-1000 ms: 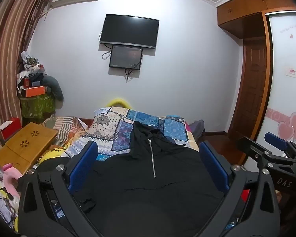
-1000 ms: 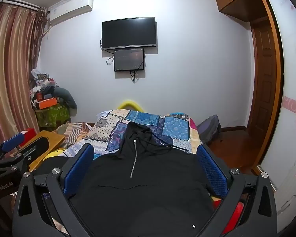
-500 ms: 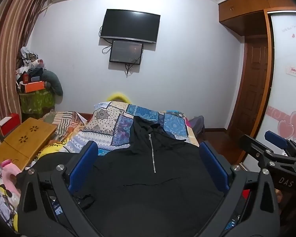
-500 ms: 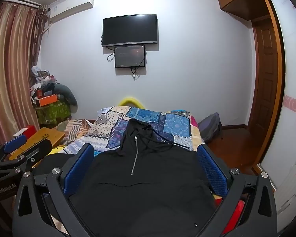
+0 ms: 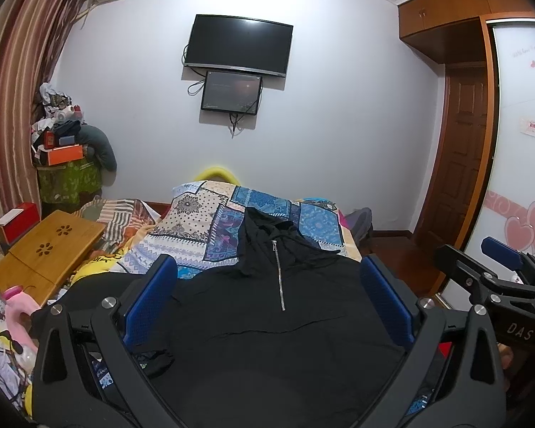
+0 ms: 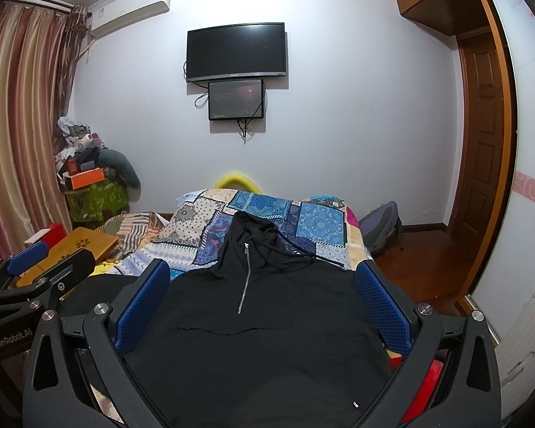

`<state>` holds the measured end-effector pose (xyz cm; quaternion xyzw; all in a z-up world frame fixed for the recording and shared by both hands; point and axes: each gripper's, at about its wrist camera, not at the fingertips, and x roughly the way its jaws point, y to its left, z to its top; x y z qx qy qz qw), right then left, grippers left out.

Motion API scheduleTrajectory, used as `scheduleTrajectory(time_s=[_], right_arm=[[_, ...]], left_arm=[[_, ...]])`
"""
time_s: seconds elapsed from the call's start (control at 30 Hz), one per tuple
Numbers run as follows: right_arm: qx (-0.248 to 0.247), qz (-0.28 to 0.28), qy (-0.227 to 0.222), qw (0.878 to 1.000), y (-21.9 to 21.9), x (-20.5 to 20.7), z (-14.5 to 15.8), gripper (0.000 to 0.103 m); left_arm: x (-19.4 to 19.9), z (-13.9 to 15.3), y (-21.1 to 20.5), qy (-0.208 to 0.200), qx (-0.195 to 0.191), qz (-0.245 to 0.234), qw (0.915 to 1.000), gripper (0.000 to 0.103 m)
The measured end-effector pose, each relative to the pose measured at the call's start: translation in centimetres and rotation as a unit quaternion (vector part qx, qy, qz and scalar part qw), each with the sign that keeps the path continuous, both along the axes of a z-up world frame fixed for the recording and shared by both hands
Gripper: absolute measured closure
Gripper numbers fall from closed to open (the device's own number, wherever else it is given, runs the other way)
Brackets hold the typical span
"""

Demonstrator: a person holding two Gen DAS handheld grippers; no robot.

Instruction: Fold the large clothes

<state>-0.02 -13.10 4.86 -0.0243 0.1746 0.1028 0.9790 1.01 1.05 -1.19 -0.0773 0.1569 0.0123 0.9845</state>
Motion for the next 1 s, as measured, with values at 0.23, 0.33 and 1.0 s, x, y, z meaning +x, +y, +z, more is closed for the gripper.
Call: scheduleTrajectory(time_s=[0.23,0.33,1.0], right_arm=[[0.000,-0.001,0.000,1.000,0.1,0.0,0.0,0.000],[-0.001,-0.001,0.000,1.000,0.1,-0.1,0.0,0.000],[0.001,0.000,0.007,1.000,0.0,-0.1,-1.1,0.000]], left_arm=[[0.1,-0.3,0.0,0.004,0.000,0.000,1.0000,0.000],[0.2,-0.3,-0.1,0.004,0.001,0.000,1.0000,0.000],[0.6,-1.0,0.1,0.015,0.004,-0.003,0.9999,0.000]])
